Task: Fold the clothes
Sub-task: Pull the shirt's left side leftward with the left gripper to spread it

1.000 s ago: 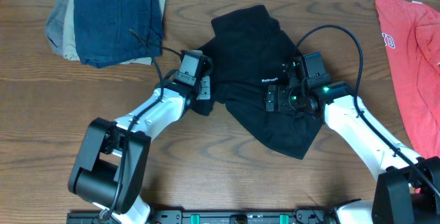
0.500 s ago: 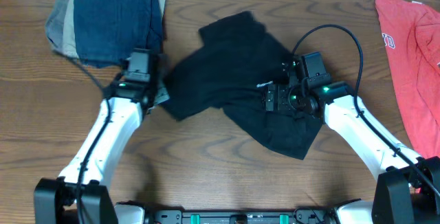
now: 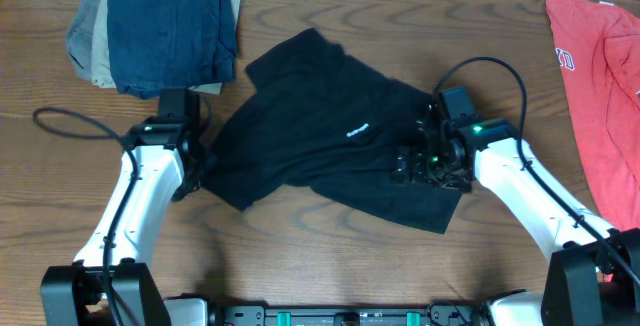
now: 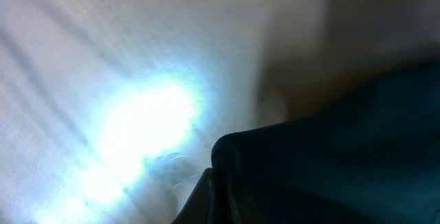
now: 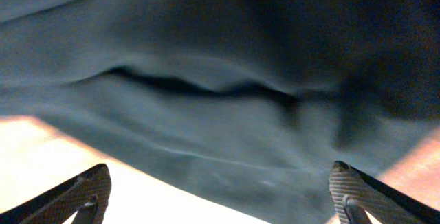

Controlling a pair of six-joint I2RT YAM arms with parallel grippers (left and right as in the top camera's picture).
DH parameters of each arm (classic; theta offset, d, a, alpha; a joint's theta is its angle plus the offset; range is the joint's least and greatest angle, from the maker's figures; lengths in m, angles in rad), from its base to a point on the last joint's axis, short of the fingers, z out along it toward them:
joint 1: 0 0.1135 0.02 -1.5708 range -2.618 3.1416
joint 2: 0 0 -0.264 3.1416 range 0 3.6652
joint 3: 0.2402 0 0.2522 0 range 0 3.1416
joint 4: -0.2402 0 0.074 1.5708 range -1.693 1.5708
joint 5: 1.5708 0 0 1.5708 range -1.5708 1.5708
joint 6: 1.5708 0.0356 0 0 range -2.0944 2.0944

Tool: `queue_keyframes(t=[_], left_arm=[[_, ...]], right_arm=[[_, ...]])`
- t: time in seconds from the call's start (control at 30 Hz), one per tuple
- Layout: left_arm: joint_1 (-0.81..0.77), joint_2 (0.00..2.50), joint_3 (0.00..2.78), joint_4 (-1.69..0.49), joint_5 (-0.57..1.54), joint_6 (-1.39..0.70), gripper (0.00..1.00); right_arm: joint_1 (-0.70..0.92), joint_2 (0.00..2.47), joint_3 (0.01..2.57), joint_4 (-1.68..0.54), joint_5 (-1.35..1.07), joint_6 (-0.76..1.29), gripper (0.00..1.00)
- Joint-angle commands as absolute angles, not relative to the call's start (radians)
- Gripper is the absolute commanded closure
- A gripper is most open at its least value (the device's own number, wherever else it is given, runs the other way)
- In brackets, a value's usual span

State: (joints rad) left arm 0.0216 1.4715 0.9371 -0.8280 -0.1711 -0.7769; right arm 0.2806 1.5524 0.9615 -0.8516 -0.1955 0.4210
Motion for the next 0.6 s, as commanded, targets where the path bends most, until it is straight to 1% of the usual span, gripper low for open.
queue_keyframes(t=[0.0,0.13,0.33,0.5,0.53,0.57], left_arm=[[0.043,1.462,0.904,-0.834,-0.211,-0.897,0.94],[0.043,1.462,0.873,-0.83,-0.219,-0.963,0.94],[0.043,1.462,0.833,-0.826,-0.218,-1.139,0.94],[0.042,1.463,0.799,-0.791,-0.2,-1.142,0.94],[0.042,1.463,0.796,-0.785,-0.192,-1.133,0.94],[0.042,1.463,0.793,-0.774,-0.182,-1.115,0.94]], right_arm=[[0.236,1.52,0.967,-0.887,0.01,0.605,0.01],[0.219,1.521,0.966,-0.904,0.011,0.609,0.01],[0.224,1.521,0.966,-0.912,-0.031,0.61,0.01],[0.237,1.523,0.955,-0.871,-0.057,0.609,0.01],[0.244,1.524,0.95,-0.862,-0.057,0.609,0.1],[0.251,1.524,0.944,-0.85,-0.057,0.609,0.23]])
